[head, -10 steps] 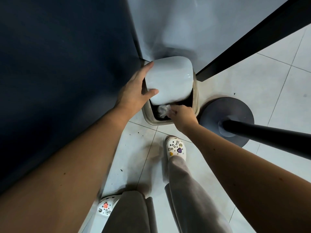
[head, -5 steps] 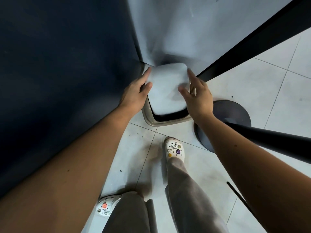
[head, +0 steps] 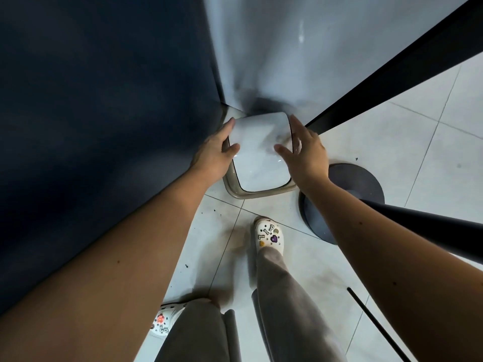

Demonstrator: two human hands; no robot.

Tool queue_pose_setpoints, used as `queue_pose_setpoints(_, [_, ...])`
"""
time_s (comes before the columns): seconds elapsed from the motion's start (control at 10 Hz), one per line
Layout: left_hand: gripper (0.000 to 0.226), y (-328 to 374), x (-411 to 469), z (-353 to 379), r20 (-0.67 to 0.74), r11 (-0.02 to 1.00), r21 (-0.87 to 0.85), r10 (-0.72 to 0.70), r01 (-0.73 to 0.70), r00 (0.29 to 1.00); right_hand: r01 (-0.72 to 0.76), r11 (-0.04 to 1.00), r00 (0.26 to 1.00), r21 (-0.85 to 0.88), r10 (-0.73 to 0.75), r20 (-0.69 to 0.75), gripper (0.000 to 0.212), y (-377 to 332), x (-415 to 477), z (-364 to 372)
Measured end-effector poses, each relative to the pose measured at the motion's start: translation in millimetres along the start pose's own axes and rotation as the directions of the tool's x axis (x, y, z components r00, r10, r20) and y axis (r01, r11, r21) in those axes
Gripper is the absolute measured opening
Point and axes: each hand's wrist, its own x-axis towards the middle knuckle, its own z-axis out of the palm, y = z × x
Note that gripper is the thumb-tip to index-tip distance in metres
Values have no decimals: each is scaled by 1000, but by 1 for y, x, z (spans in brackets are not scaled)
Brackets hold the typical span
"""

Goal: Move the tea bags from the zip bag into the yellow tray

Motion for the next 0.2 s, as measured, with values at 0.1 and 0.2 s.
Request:
queue_pose_setpoints(0.1, [52, 27, -26, -18, -43, 999, -24, -24, 23, 999, 82, 997, 997, -15, -82, -10, 67, -24, -18, -25])
queue_pose_setpoints(0.2, [35, 57, -65, -33, -148, 995, -87, -67, 55, 987, 93, 995, 994, -24, -92, 51, 61, -54, -47, -53])
